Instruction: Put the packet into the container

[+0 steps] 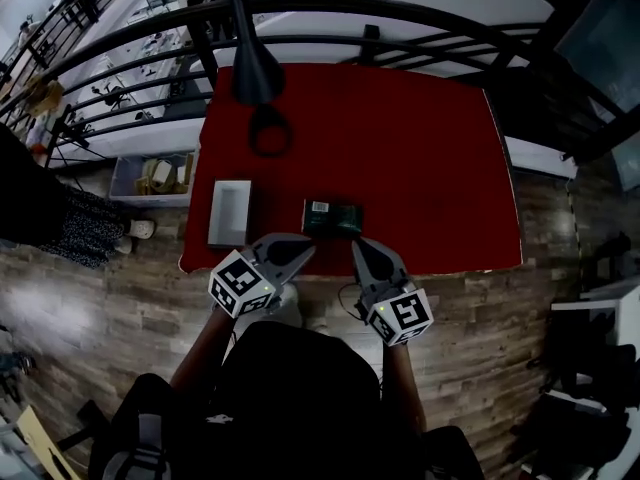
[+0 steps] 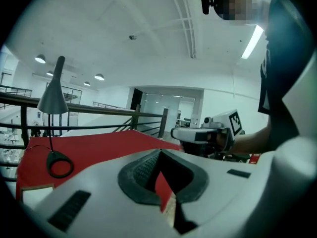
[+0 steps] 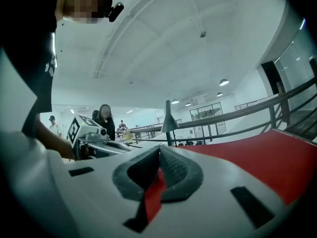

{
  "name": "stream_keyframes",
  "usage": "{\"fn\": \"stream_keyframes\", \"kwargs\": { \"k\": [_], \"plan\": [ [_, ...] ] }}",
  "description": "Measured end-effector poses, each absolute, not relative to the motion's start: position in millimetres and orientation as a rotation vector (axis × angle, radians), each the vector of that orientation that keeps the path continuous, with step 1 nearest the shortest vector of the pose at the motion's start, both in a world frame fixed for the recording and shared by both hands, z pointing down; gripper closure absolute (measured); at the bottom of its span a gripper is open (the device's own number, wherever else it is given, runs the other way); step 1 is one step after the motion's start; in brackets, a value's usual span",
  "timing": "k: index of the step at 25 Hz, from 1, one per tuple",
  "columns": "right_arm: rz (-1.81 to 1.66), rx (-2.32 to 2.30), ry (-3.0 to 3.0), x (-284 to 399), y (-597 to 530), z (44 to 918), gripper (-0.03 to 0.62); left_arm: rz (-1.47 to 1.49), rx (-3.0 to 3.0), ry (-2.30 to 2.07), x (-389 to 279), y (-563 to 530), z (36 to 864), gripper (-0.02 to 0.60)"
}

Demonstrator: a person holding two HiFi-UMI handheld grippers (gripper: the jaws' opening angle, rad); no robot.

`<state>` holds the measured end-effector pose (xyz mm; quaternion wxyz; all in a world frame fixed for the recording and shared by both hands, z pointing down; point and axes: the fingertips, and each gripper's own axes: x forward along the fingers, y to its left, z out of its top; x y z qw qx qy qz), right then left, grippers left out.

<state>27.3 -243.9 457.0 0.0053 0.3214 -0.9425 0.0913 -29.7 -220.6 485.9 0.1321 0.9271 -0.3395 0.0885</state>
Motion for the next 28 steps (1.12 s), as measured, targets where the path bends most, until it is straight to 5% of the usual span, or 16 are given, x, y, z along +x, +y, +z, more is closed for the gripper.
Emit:
{"fn": "stream_keyframes", "kwargs": {
  "k": [12, 15, 22, 28],
  "plan": [
    [0.317, 1.147, -2.840, 36, -269, 478, 0.572, 0.856, 2.730, -0.627, -28, -273, 572, 0.567],
    [0.327, 1.177, -2.822, 40, -273, 483, 0.572, 1.002, 2.697, -0.531, -27, -285, 593, 0.432],
    [0.361, 1.248, -2.784, 53, -277, 486, 0.572, 1.272, 2.662, -0.356, -21, -309, 643, 0.242],
    [0.383, 1.293, -2.745, 62, -278, 496, 0.572, 1.408, 2.619, -0.215, -14, -318, 677, 0.181]
  ]
}}
